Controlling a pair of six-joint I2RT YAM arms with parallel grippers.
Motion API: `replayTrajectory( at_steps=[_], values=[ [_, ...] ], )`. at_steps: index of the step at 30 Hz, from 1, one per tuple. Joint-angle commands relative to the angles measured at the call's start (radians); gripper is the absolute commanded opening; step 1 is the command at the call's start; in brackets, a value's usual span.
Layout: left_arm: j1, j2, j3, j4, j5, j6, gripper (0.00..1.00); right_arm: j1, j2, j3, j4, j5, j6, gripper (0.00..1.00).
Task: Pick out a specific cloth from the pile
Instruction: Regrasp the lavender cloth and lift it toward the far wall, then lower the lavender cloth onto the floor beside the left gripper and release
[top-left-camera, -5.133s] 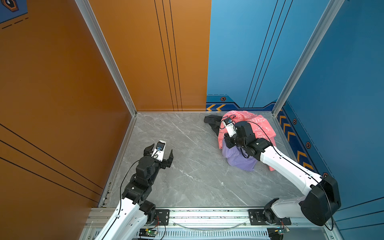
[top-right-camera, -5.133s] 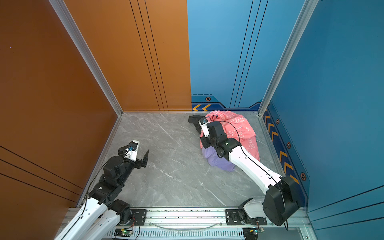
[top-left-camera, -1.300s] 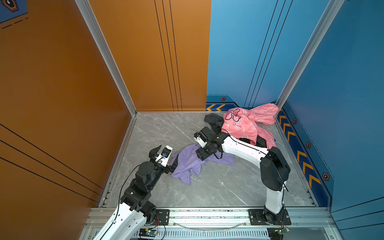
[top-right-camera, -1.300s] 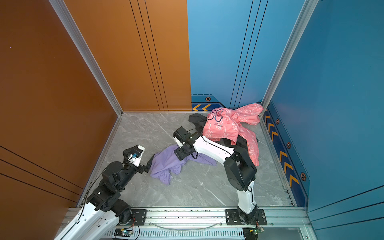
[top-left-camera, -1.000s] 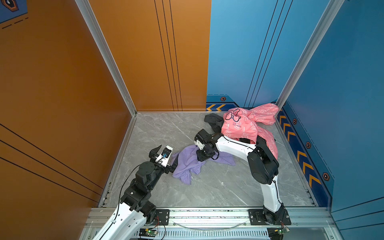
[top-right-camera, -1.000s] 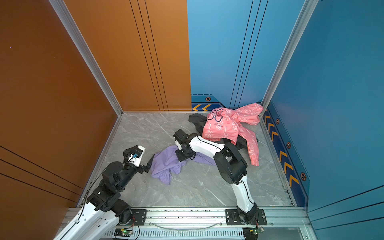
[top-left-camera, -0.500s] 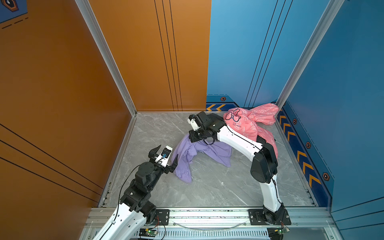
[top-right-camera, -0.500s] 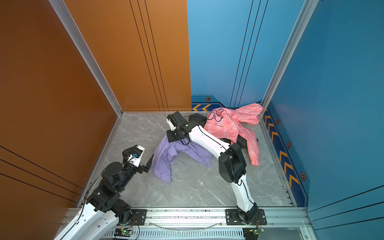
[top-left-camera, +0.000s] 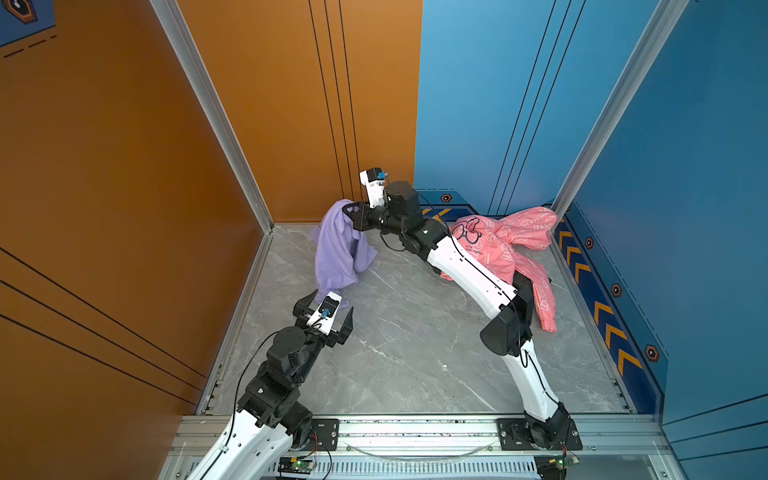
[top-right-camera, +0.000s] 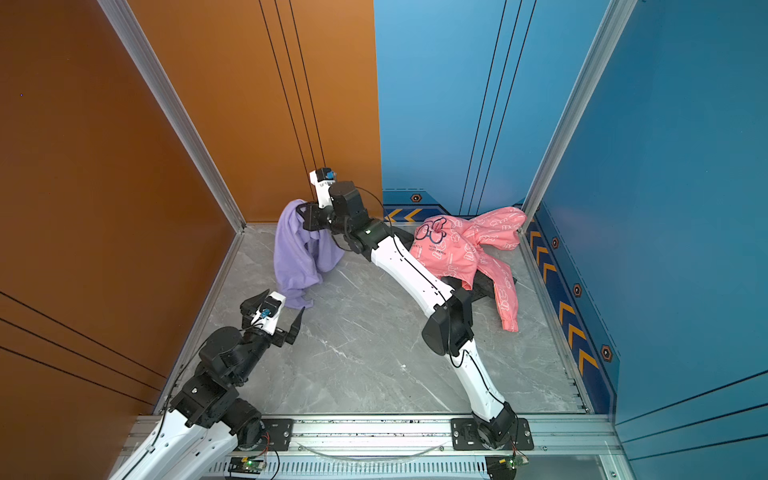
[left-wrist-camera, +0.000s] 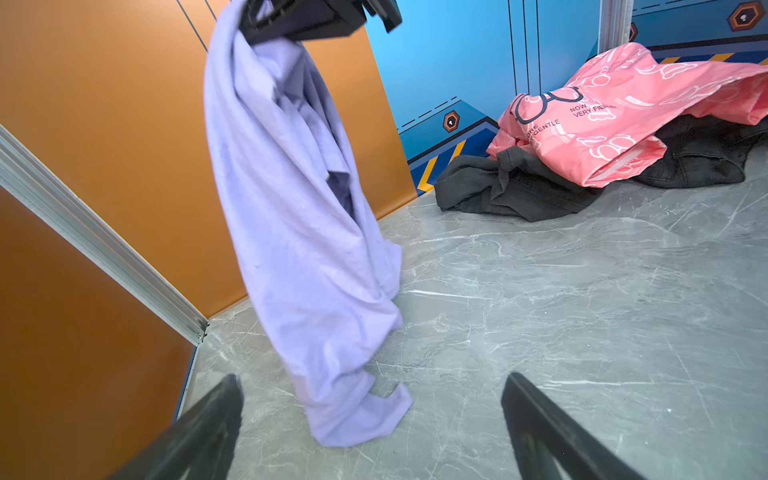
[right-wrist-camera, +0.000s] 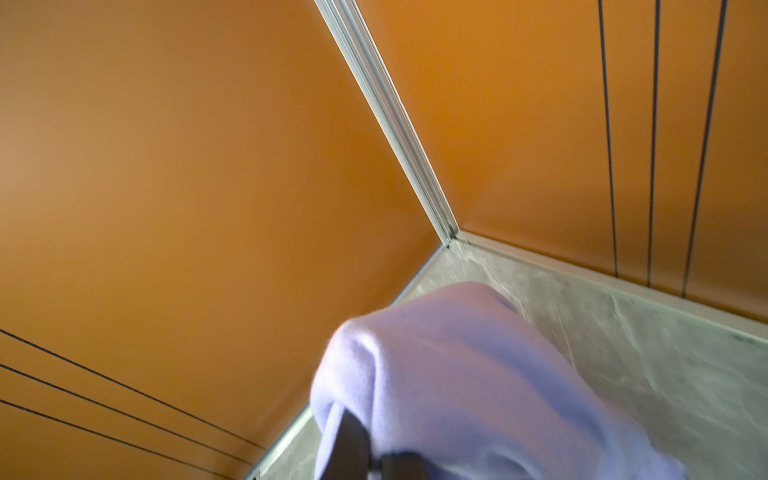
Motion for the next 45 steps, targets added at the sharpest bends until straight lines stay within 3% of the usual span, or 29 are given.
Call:
replayTrajectory(
  at_steps=[1, 5, 13, 19, 31, 45],
  values=[
    [-0.006, -0.014, -0.009, 0.013, -0.023, 0.017, 0.98, 0.019, -0.039, 0.011, 0.134, -0.045, 0.024, 0.0],
    [-0.007, -0.025, -0.009, 0.012, -0.038, 0.018, 0.98, 0.033, -0.053, -0.107, 0.053, -0.031, -0.033, 0.0],
    [-0.007, -0.106, -0.033, 0.038, -0.163, 0.018, 0.98, 0.077, -0.131, -0.591, 0.077, -0.047, -0.048, 0.0],
    [-0.007, -0.157, -0.052, 0.054, -0.25, 0.017, 0.98, 0.149, -0.12, -0.76, 0.087, -0.098, -0.018, 0.04],
    [-0.006, -0.16, -0.053, 0.047, -0.339, 0.015, 0.98, 0.219, -0.018, -0.82, 0.072, -0.177, 0.09, 0.15],
    [-0.007, -0.173, -0.062, 0.052, -0.378, 0.017, 0.98, 0.22, 0.07, -0.755, -0.012, -0.29, 0.146, 0.37]
  ],
)
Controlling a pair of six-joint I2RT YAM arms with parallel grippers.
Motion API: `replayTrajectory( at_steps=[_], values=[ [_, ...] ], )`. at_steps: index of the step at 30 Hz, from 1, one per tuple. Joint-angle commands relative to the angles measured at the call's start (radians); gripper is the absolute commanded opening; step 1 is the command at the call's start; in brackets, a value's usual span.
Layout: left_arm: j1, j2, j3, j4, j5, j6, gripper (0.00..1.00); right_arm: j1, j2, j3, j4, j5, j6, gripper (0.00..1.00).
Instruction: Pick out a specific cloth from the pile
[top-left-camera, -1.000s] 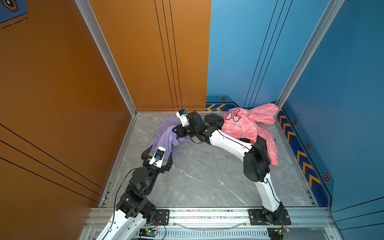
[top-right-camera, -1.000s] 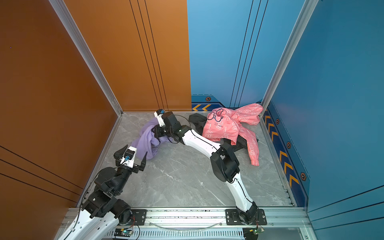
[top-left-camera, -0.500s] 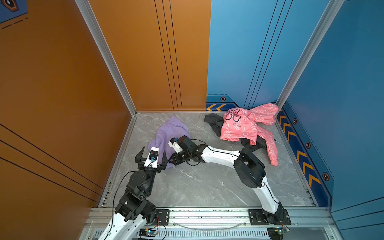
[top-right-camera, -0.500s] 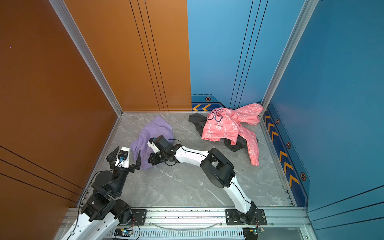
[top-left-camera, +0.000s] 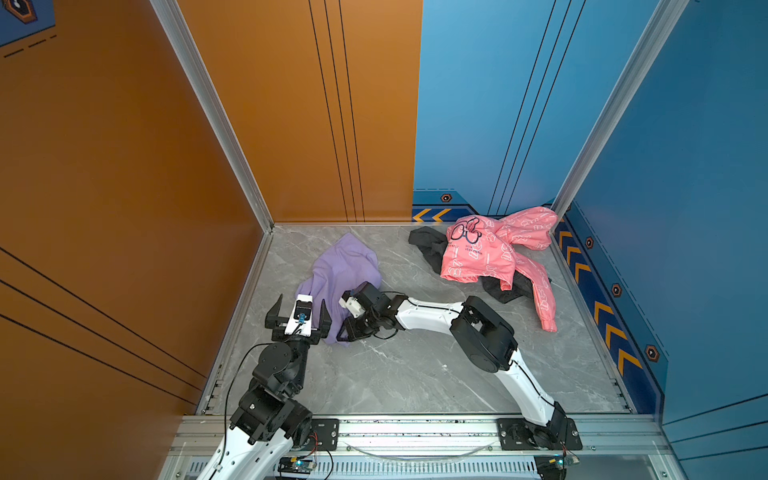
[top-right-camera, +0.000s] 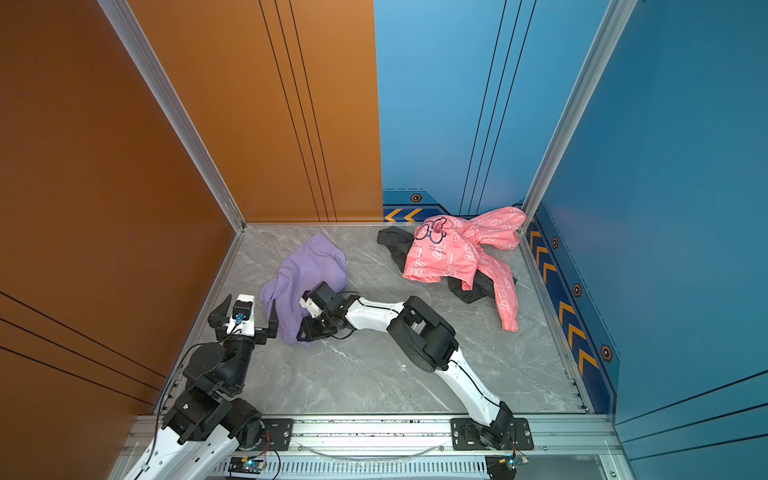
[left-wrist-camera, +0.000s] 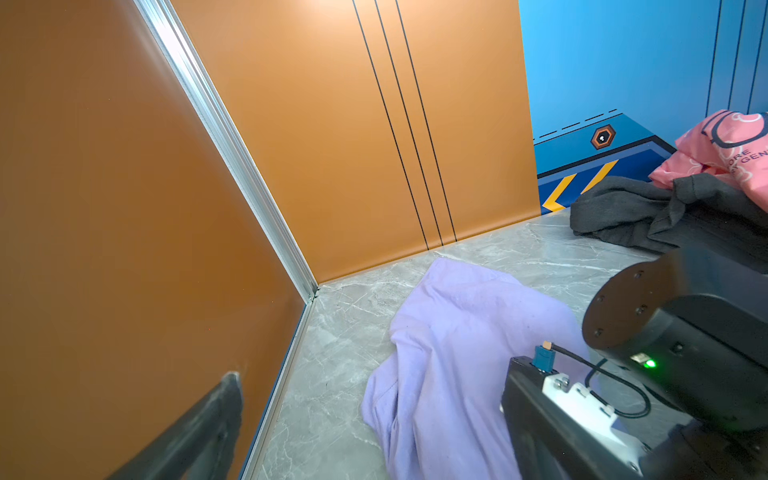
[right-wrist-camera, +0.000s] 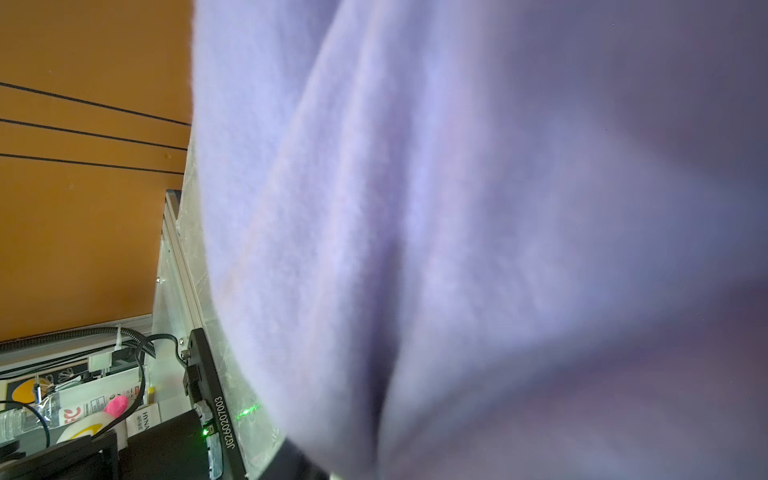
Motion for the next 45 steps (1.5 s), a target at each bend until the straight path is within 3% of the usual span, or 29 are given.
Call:
replayTrajectory(
  at_steps=[1, 17, 31, 37, 40, 45],
  values=[
    [-0.007, -0.01, -0.014, 0.017, -0.035, 0.007, 0.98, 0.0, 0.023, 0.022, -0.06, -0.037, 0.016, 0.38],
    [-0.007, -0.022, -0.014, 0.019, -0.065, 0.011, 0.98, -0.043, -0.242, -0.042, -0.065, 0.094, -0.008, 0.79],
    [-0.005, -0.026, -0.023, 0.028, -0.074, 0.012, 0.98, -0.109, -0.585, -0.168, -0.051, 0.397, -0.223, 0.91],
    [-0.006, -0.003, -0.029, 0.033, -0.063, 0.008, 0.98, -0.182, -0.792, -0.389, 0.171, 0.512, -0.231, 0.95],
    [-0.004, 0.02, -0.031, 0.034, -0.047, 0.007, 0.98, -0.22, -0.91, -0.544, 0.303, 0.628, -0.223, 1.0],
    [0.0, 0.076, -0.03, 0.035, -0.01, 0.001, 0.98, -0.314, -1.065, -0.74, 0.348, 0.796, -0.227, 1.0]
  ],
)
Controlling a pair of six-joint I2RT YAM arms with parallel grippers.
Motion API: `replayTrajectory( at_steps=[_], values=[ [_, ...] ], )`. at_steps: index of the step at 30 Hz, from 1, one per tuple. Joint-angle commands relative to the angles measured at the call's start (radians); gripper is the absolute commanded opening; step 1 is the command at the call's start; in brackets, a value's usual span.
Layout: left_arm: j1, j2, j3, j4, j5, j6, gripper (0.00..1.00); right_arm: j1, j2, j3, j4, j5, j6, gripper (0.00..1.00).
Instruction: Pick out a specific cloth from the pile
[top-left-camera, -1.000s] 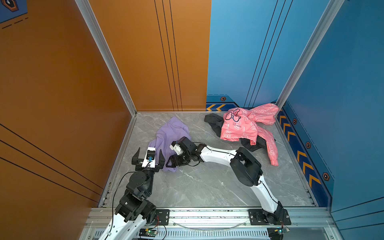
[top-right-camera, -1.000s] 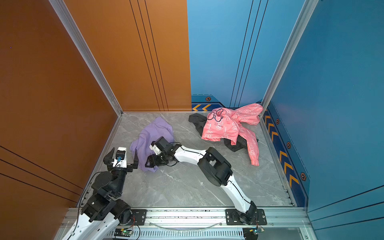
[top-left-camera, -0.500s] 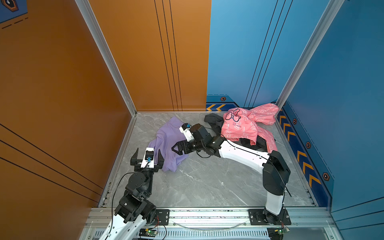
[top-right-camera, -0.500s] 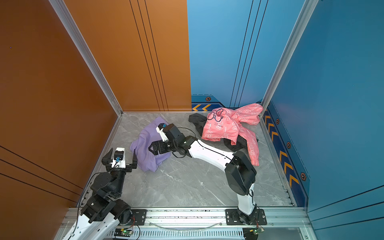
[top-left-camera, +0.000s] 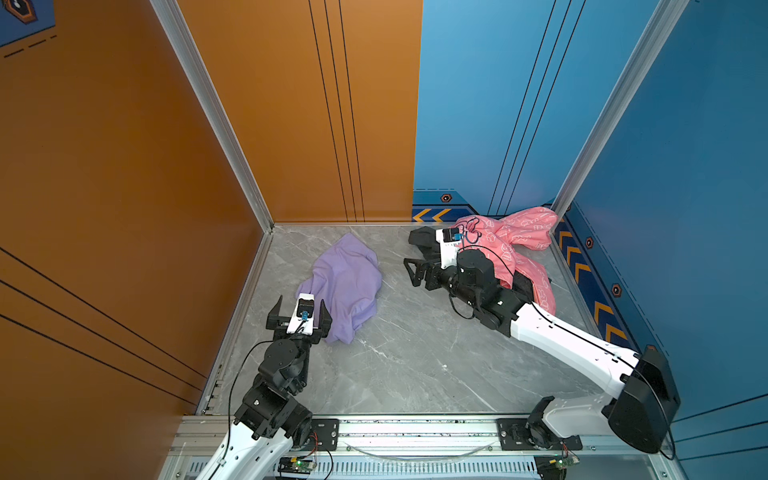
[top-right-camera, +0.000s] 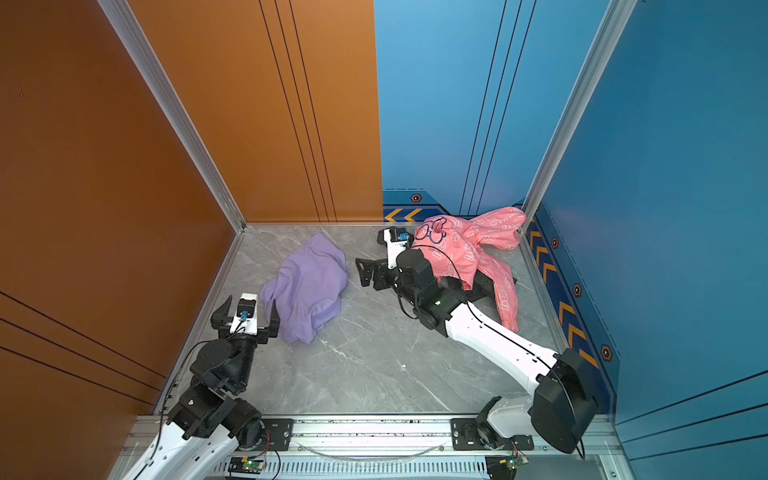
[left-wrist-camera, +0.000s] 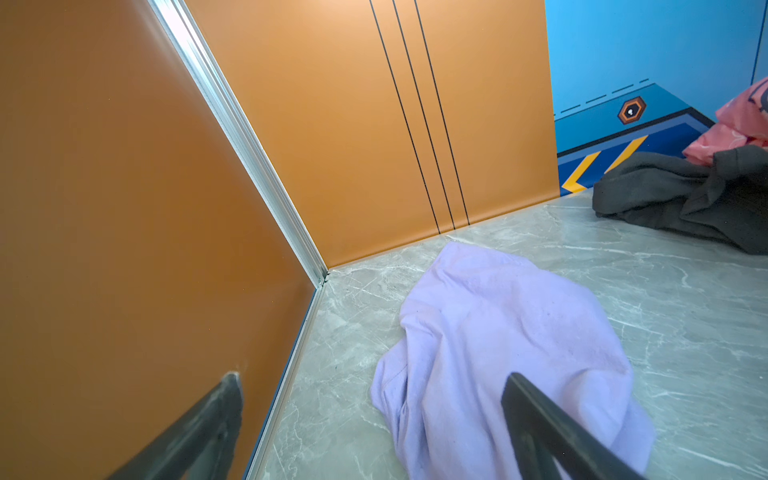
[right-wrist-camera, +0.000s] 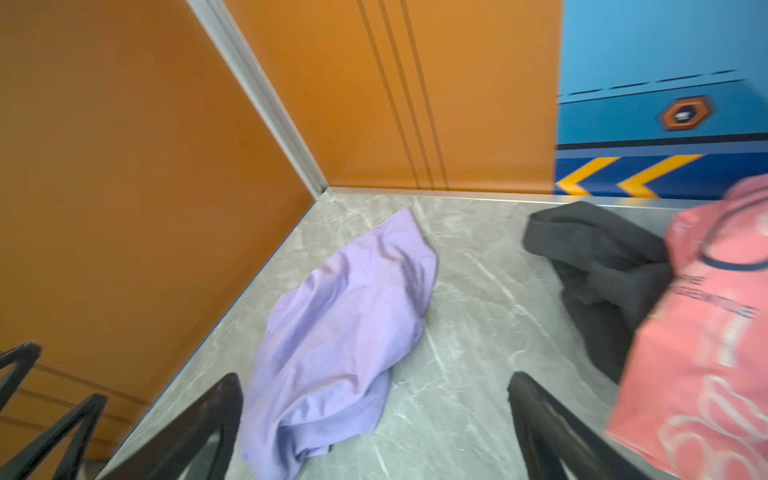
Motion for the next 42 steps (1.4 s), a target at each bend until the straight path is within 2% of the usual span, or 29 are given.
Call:
replayTrajectory(
  at_steps=[1, 5, 8, 14, 16, 20, 23, 28, 35, 37, 39, 42],
  values=[
    [0.002, 0.032, -0.013, 0.021, 0.035, -0.001, 0.98, -0.064, -0.08, -0.094, 0.065, 0.165, -0.016, 1.0],
    [0.025, 0.075, -0.022, 0.04, 0.055, -0.015, 0.98, -0.161, -0.176, -0.22, 0.038, 0.202, -0.021, 1.0],
    [0.075, 0.113, -0.042, 0.07, 0.098, -0.056, 0.98, -0.226, -0.251, -0.313, 0.03, 0.232, -0.048, 1.0],
    [0.276, 0.235, -0.069, 0.151, 0.268, -0.193, 0.98, -0.341, -0.372, -0.492, 0.072, 0.338, -0.166, 1.0],
    [0.357, 0.288, -0.069, 0.181, 0.336, -0.245, 0.98, -0.382, -0.4, -0.549, 0.108, 0.34, -0.199, 1.0],
    [0.452, 0.375, -0.094, 0.272, 0.42, -0.313, 0.98, -0.46, -0.405, -0.632, 0.162, 0.33, -0.22, 1.0],
    [0.494, 0.444, -0.117, 0.349, 0.477, -0.369, 0.98, -0.503, -0.369, -0.678, 0.236, 0.313, -0.259, 1.0],
    [0.514, 0.627, -0.153, 0.504, 0.432, -0.477, 0.98, -0.537, -0.253, -0.753, 0.492, 0.286, -0.345, 1.0],
    [0.517, 0.871, -0.096, 0.672, 0.434, -0.428, 0.98, -0.567, -0.049, -0.777, 0.748, 0.208, -0.375, 1.0],
    [0.516, 0.928, -0.085, 0.74, 0.437, -0.406, 0.98, -0.568, -0.01, -0.767, 0.781, 0.139, -0.432, 1.0],
    [0.516, 0.973, -0.079, 0.804, 0.448, -0.395, 0.98, -0.574, 0.036, -0.761, 0.822, 0.125, -0.445, 1.0],
    [0.514, 1.033, -0.071, 0.877, 0.48, -0.371, 0.98, -0.593, 0.171, -0.802, 1.041, 0.127, -0.432, 1.0]
  ],
)
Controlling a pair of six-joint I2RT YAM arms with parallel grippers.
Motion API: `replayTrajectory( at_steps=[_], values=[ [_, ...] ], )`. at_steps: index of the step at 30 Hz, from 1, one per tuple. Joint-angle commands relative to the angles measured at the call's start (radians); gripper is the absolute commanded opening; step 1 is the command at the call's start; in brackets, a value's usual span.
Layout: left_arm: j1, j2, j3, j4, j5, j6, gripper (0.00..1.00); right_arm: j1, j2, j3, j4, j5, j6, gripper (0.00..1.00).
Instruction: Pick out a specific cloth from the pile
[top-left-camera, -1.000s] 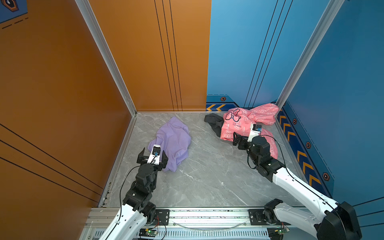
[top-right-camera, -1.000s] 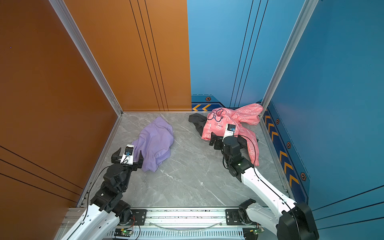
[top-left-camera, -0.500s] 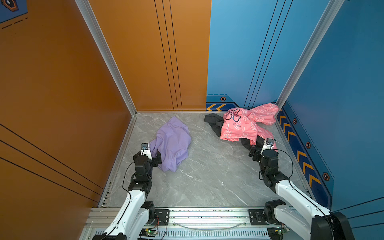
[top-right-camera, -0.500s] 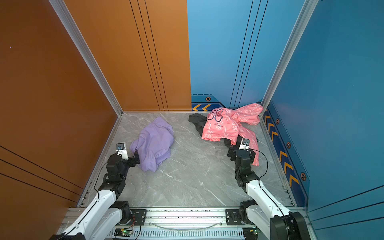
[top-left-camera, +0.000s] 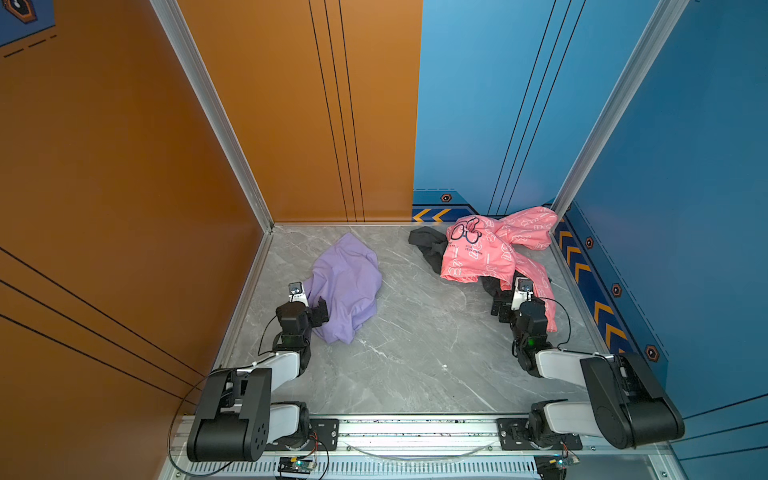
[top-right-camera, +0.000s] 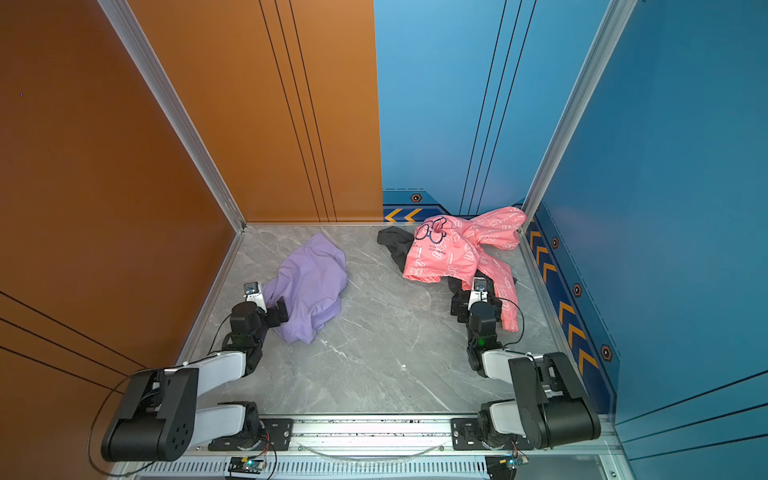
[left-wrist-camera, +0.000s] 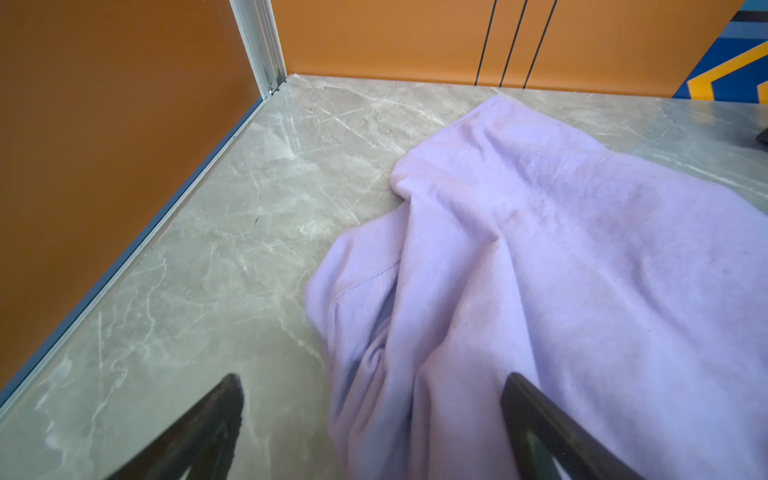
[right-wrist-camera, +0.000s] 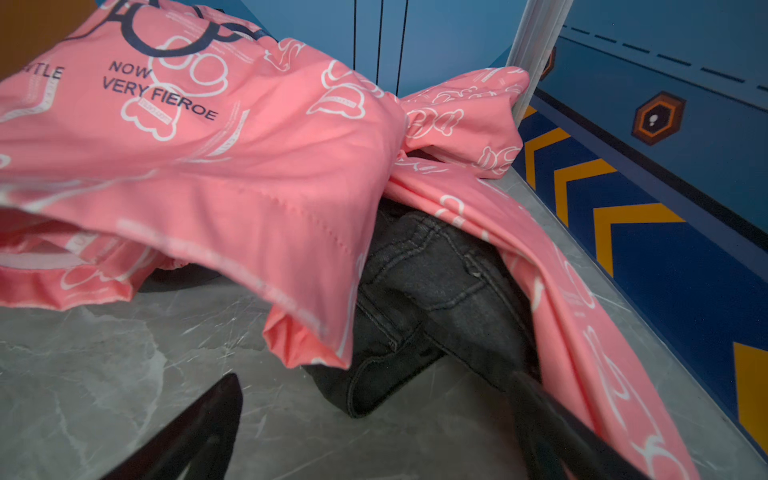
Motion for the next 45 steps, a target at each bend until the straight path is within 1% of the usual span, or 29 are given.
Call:
replayTrajectory(
  at_steps=[1, 3, 4, 5, 8, 11, 15, 16, 18, 19, 21, 24, 30, 36, 40, 42, 45],
  values=[
    [0.004, 0.059, 0.02, 0.161, 0.047, 0.031, 0.98, -0.025, 0.133, -0.048, 0.316, -0.023, -0.014, 1.0],
    [0.0, 0.117, 0.005, 0.256, 0.059, 0.034, 0.98, -0.026, 0.205, -0.08, 0.465, 0.006, -0.01, 1.0],
    [0.0, 0.147, -0.001, 0.295, 0.064, 0.034, 0.98, -0.028, 0.194, -0.089, 0.455, 0.015, -0.003, 1.0],
    [0.0, 0.181, -0.004, 0.333, 0.072, 0.035, 0.98, -0.032, 0.174, -0.081, 0.407, 0.013, 0.003, 1.0],
    [-0.003, 0.275, 0.004, 0.431, 0.086, 0.048, 0.98, -0.046, 0.154, -0.036, 0.298, -0.057, -0.002, 1.0],
    [-0.004, 0.257, 0.035, 0.344, 0.069, 0.048, 0.98, -0.048, 0.13, 0.037, 0.131, -0.101, -0.012, 1.0],
    [-0.004, 0.259, 0.044, 0.331, 0.07, 0.048, 0.98, -0.081, 0.132, 0.096, 0.021, -0.146, 0.008, 1.0],
    [-0.007, 0.259, 0.045, 0.329, 0.059, 0.048, 0.98, -0.09, 0.135, 0.102, 0.018, -0.167, 0.014, 1.0],
    [-0.013, 0.259, 0.056, 0.309, -0.022, 0.027, 0.98, -0.096, 0.133, 0.11, -0.003, -0.173, 0.02, 1.0],
    [-0.016, 0.259, 0.057, 0.302, -0.044, 0.022, 0.98, -0.097, 0.134, 0.111, -0.001, -0.172, 0.024, 1.0],
    [-0.026, 0.258, 0.062, 0.296, -0.061, 0.028, 0.98, -0.098, 0.134, 0.117, -0.014, -0.136, 0.038, 1.0],
    [-0.031, 0.256, 0.058, 0.297, -0.064, 0.032, 0.98, -0.098, 0.135, 0.127, -0.03, -0.101, 0.049, 1.0],
    [-0.057, 0.262, 0.073, 0.282, -0.032, 0.08, 0.98, -0.095, 0.135, 0.127, -0.032, -0.096, 0.048, 1.0],
    [-0.059, 0.262, 0.074, 0.281, -0.072, 0.065, 0.98, -0.095, 0.135, 0.13, -0.032, -0.096, 0.049, 1.0],
    [-0.058, 0.264, 0.084, 0.261, -0.077, 0.064, 0.98, -0.095, 0.136, 0.128, -0.032, -0.096, 0.049, 1.0],
    [-0.059, 0.262, 0.11, 0.209, -0.068, 0.069, 0.98, -0.095, 0.135, 0.129, -0.032, -0.097, 0.048, 1.0],
    [-0.058, 0.257, 0.105, 0.21, -0.064, 0.068, 0.98, -0.095, 0.136, 0.129, -0.031, -0.096, 0.048, 1.0]
  ],
)
